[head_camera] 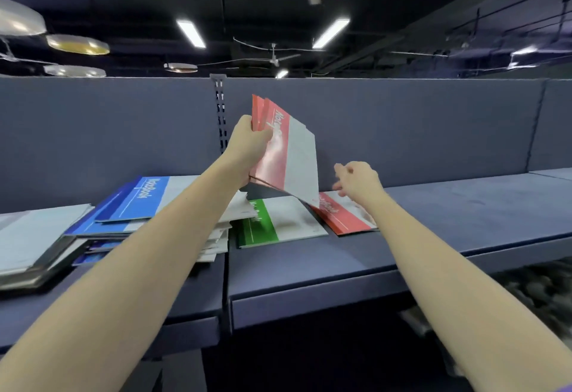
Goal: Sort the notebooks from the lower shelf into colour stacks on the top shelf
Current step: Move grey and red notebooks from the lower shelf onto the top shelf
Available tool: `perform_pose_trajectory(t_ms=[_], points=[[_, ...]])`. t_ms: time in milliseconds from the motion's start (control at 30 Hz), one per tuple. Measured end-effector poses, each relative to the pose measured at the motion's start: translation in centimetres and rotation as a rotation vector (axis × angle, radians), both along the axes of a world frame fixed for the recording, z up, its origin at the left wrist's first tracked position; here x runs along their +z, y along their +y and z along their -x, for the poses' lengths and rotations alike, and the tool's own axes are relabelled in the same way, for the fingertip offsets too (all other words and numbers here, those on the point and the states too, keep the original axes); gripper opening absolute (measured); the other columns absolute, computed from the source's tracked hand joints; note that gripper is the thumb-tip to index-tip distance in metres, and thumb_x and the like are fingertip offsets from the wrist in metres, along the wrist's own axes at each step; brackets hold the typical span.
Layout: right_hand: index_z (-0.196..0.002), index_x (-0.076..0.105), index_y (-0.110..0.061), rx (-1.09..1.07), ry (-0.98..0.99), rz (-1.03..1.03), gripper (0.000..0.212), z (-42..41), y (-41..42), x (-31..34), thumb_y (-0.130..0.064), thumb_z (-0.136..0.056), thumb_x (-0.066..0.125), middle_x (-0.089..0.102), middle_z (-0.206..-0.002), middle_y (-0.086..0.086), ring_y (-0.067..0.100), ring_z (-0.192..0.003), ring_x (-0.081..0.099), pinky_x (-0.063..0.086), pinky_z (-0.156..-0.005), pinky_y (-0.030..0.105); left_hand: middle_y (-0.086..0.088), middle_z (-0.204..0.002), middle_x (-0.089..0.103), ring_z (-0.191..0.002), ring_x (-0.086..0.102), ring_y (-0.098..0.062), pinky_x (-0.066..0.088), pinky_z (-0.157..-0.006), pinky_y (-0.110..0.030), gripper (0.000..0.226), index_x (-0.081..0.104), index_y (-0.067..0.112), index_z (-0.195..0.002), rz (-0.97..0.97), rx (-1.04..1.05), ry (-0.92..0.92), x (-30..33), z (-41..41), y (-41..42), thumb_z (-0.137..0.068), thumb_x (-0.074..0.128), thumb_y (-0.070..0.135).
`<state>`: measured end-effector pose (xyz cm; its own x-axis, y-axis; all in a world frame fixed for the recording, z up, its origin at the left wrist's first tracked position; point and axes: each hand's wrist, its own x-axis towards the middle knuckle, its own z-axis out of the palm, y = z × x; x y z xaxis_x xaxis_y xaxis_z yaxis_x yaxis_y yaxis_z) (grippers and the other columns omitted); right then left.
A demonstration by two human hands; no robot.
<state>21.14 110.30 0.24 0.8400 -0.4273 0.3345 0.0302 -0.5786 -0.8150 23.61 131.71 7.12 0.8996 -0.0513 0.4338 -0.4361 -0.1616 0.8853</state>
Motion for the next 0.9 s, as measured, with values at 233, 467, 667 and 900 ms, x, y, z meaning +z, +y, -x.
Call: perform_pose_trajectory(t_ms=[233,467,667,900], points=[[-0.101,0.067,0.001,0.354,-0.029,-0.165,0.047,0.1,2.0,0.2,-0.045,-0.097,0.060,0.074,-0.079,0.003,0.012,-0.058,0.065,0.046,-0.057,0.027,-0.001,-0.106,0.062,-0.093,0.067,-0.022,0.058,-0.075,-0.040,0.016,0.049,0.016,-0.113,-0.173,0.050,-0.103,-0.4,0.5,-0.4,-0.098,0.050,0.023],[-0.091,0.056,-0.006,0.416,-0.075,-0.336,0.030,-0.1,2.5,-0.1,-0.033,-0.096,0.066,0.065,-0.078,0.007,0.015,-0.060,0.063,0.055,-0.059,0.030,-0.009,-0.108,0.063,-0.090,0.066,-0.026,0.057,-0.079,-0.045,0.016,0.051,0.014,-0.111,-0.103,0.014,-0.058,-0.4,0.4,-0.4,-0.097,0.054,0.020],[-0.100,0.058,-0.008,0.212,-0.105,-0.379,0.015,-0.2,1.1,-0.3,-0.019,-0.095,0.067,0.068,-0.099,0.010,0.020,-0.079,0.064,0.055,-0.073,0.040,0.002,-0.095,0.060,-0.075,0.061,-0.013,0.053,-0.057,-0.029,0.012,0.051,0.017,-0.111,-0.085,0.000,-0.081,-0.8,0.4,-0.3,-0.099,0.053,0.018],[-0.091,0.060,-0.010,-0.212,0.071,0.173,0.009,0.2,-1.7,-0.3,-0.007,-0.086,0.053,0.063,-0.087,0.006,0.031,-0.082,0.057,0.040,-0.061,0.031,-0.001,-0.102,0.059,-0.095,0.065,-0.024,0.058,-0.079,-0.043,0.015,0.049,0.013,-0.110,-0.113,0.120,-0.077,-1.0,0.3,0.5,-0.096,0.047,0.013]])
